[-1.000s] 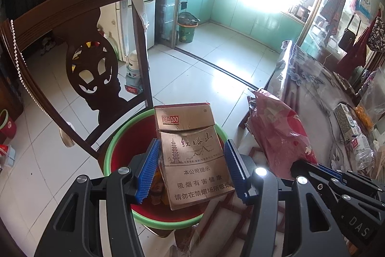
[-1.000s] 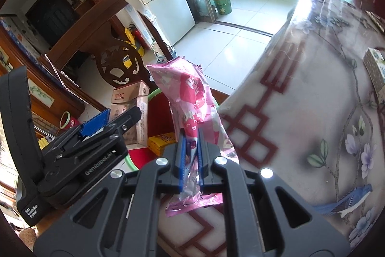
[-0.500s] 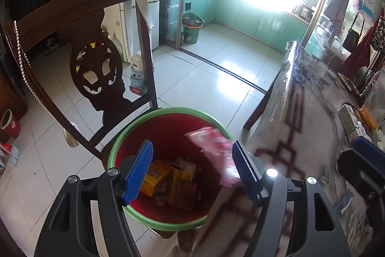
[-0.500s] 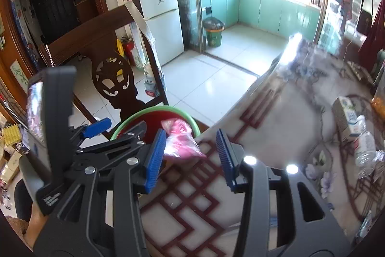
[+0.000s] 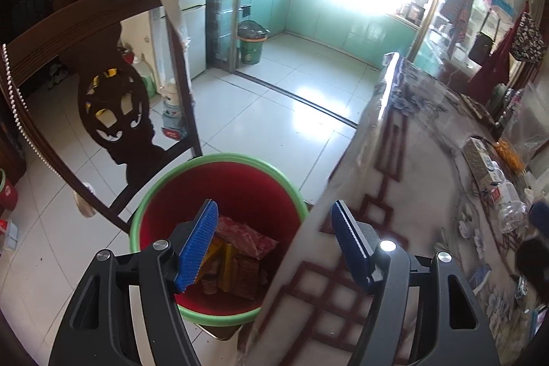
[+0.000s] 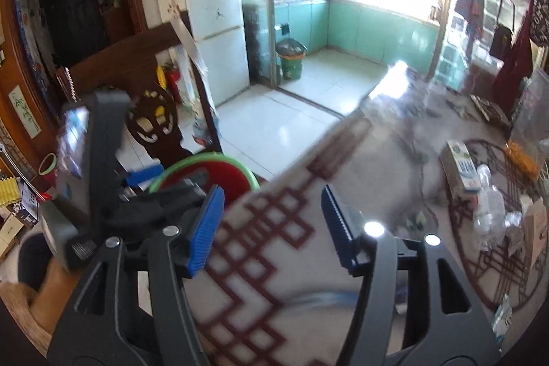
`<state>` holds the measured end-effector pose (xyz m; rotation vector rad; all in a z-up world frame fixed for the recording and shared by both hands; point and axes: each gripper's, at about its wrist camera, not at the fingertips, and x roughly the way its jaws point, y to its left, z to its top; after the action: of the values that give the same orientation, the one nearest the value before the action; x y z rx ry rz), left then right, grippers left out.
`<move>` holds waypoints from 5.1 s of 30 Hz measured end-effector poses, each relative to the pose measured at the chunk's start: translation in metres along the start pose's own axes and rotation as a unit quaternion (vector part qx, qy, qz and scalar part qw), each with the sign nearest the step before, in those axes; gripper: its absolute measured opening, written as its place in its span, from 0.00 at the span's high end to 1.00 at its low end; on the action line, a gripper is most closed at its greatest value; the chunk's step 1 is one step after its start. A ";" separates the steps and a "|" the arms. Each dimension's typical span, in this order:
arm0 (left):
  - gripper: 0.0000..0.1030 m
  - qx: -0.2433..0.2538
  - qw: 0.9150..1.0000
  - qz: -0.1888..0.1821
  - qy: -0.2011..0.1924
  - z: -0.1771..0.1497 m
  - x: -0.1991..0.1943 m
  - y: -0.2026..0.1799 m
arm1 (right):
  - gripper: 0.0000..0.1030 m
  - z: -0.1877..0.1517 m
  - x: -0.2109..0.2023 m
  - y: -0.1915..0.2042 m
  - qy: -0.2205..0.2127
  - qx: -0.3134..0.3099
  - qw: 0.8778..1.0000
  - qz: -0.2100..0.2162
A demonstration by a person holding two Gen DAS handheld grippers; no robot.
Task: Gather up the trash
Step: 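Grasp the blue-white snack bag with the right tool while the left tool reaches the table, then grasp the clear plastic water bottle with the left tool, then carry the bottle and snack bag to the red bucket and open both tools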
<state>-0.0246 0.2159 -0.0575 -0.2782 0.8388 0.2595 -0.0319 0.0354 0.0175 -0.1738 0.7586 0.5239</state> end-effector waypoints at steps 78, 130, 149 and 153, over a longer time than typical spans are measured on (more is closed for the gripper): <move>0.41 0.198 0.959 -0.143 0.146 -0.042 0.100 -0.420 | 0.33 -0.215 -0.102 -0.331 -0.005 0.502 0.858 -0.112; 0.28 0.289 0.935 -0.156 0.130 -0.101 0.033 -0.315 | 0.91 -0.181 -0.056 -0.315 0.046 0.381 0.907 -0.175; 0.48 0.200 0.963 -0.169 0.066 -0.064 -0.011 -0.204 | 0.91 -0.150 -0.050 -0.273 0.025 0.341 0.926 -0.162; 0.48 0.168 0.975 -0.146 0.026 -0.046 -0.021 -0.170 | 0.91 -0.145 -0.044 -0.262 0.026 0.323 0.931 -0.166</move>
<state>-0.0132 0.0391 -0.0475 -0.0889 0.8658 -0.1650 -0.0129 -0.2548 -0.0655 0.2954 0.8957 -0.0694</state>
